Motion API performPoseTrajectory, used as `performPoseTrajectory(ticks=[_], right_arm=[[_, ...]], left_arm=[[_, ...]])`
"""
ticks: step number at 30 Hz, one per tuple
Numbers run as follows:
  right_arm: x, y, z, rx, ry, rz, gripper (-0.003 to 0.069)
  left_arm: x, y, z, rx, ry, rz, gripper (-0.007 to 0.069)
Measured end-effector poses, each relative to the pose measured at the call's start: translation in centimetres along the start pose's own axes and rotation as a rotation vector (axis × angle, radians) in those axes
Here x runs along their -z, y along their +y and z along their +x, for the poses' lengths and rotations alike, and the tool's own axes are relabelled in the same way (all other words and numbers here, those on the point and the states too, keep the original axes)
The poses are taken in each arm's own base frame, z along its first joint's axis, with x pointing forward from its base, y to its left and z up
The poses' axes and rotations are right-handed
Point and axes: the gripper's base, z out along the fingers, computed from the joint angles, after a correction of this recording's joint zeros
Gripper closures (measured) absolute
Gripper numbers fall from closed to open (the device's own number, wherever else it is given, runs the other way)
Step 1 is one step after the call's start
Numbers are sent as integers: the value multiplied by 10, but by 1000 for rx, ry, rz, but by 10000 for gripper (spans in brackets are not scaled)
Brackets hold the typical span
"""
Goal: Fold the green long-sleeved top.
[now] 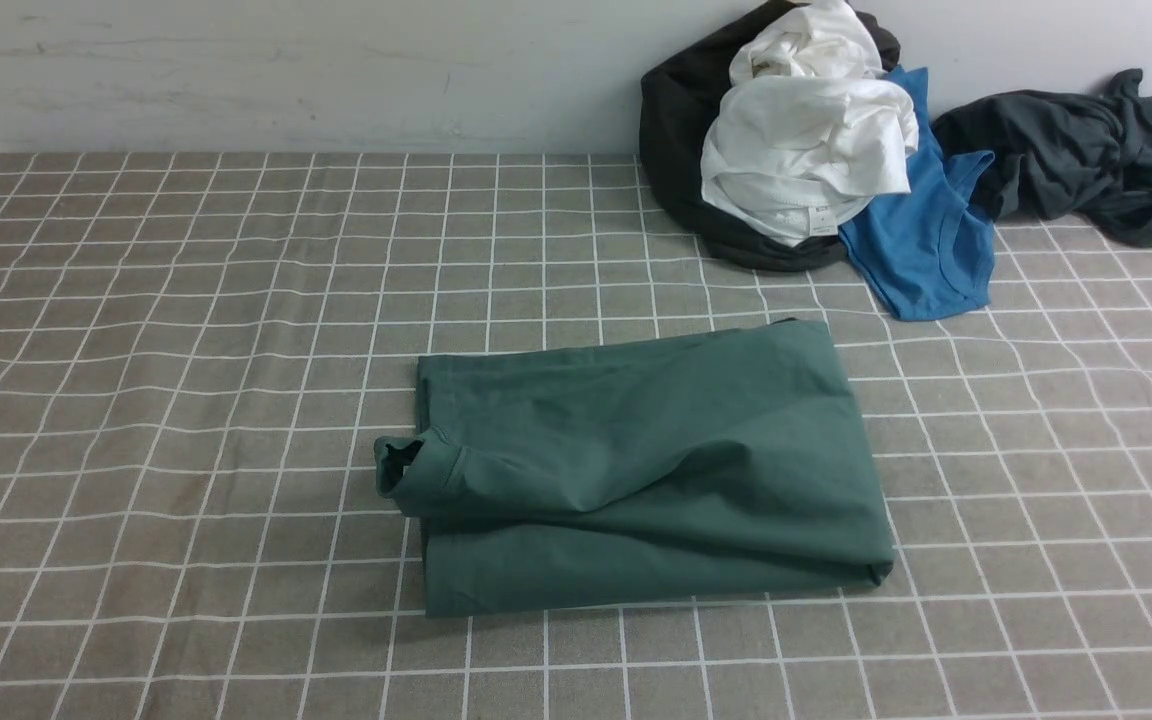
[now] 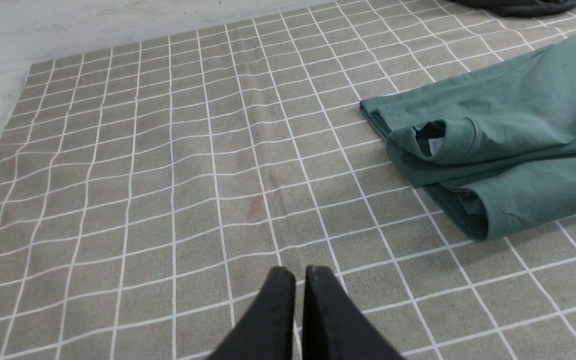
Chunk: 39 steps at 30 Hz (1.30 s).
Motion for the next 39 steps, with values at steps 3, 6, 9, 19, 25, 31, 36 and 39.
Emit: performPoseTrajectory(ticks=[3, 6, 9, 19, 25, 31, 36, 39], right_arm=[[0, 0, 0, -7, -1, -3, 554], [-2, 1, 2, -34, -19, -8, 601], [-5, 2, 8, -60, -57, -6, 647], [7, -7, 124, -258, -113, 406, 673], [21, -9, 181, -348, 24, 704, 673], [26, -11, 198, -387, 115, 818, 673], [26, -12, 198, -358, 130, 821, 673], [26, -12, 199, -335, 141, 819, 673]], left_arm=[[0, 0, 0, 0, 0, 0, 611], [0, 0, 0, 0, 0, 0, 611], [0, 0, 0, 0, 0, 0, 611], [0, 0, 0, 0, 0, 0, 611], [0, 0, 0, 0, 0, 0, 611], [0, 0, 0, 0, 1, 0, 611], [0, 0, 0, 0, 1, 0, 611], [0, 0, 0, 0, 1, 0, 611]])
